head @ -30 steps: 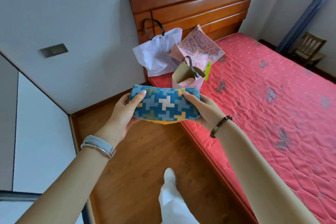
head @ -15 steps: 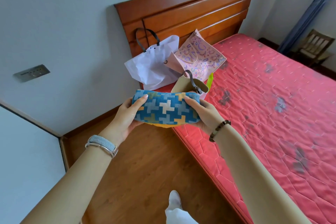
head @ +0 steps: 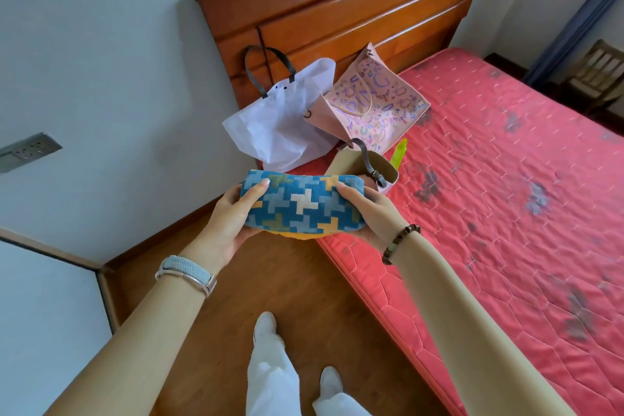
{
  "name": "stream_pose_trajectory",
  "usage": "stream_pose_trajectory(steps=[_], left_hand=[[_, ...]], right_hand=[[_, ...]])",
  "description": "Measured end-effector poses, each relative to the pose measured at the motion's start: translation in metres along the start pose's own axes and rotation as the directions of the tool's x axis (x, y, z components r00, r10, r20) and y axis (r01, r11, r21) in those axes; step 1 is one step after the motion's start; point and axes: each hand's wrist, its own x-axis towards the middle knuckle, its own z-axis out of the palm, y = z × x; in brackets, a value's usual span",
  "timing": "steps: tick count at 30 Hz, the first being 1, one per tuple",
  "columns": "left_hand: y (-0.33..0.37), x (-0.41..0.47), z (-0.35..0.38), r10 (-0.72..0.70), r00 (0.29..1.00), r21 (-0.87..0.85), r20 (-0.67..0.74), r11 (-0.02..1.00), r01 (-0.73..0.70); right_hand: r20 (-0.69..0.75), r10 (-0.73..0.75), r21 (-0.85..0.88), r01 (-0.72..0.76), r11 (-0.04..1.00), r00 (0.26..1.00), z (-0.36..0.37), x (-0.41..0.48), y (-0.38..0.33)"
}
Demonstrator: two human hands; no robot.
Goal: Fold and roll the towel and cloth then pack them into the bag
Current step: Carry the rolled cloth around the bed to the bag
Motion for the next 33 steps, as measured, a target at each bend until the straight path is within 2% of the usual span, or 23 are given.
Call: stream_pose_trajectory(steps=[7, 10, 12, 16, 19, 21, 25, 28, 33], left_hand=[[0.02, 0.079, -0.013, -0.06, 0.997, 0.0, 0.054, 0.998, 0.06], [0.027, 0.118, -0.016, -0.104, 0.992, -0.05, 0.077, 0.993, 0.108], [0.029, 0.139, -0.015, -0.147, 0.979, -0.072, 0.144, 0.985, 0.158], [0.024, 0.165, -0.011, -0.319, 0.891, -0.136, 0.323, 0.916, 0.378], [0.019, 0.179, -0.008, -0.448, 0.809, -0.216, 0.381, 0.808, 0.548], [0.016, 0.193, -0.006, -0.468, 0.786, -0.217, 0.403, 0.786, 0.579], [0.009, 0.224, -0.006, -0.477, 0.821, -0.159, 0.312, 0.826, 0.54], [0.003, 0.249, -0.011, -0.488, 0.835, -0.088, 0.255, 0.848, 0.522], [0.004, 0.285, -0.012, -0.455, 0.876, -0.015, 0.157, 0.886, 0.463]], right_hand=[[-0.076, -0.008, 0.113, 0.017, 0.993, 0.997, 0.017, 0.052, -0.008], [-0.16, -0.028, 0.187, 0.058, 0.981, 0.987, 0.026, 0.078, -0.008], [-0.246, -0.043, 0.19, 0.092, 0.977, 0.968, 0.033, 0.094, -0.009], [-0.452, -0.091, 0.122, 0.163, 0.979, 0.888, 0.044, 0.125, -0.004], [-0.515, -0.112, 0.07, 0.171, 0.983, 0.85, 0.051, 0.143, 0.005], [-0.529, -0.099, 0.068, 0.158, 0.985, 0.843, 0.059, 0.152, 0.012], [-0.527, -0.027, 0.122, 0.107, 0.987, 0.849, 0.073, 0.165, 0.031], [-0.457, 0.052, 0.222, 0.057, 0.973, 0.888, 0.075, 0.174, 0.044], [-0.391, 0.062, 0.132, -0.011, 0.991, 0.918, 0.062, 0.189, 0.046]])
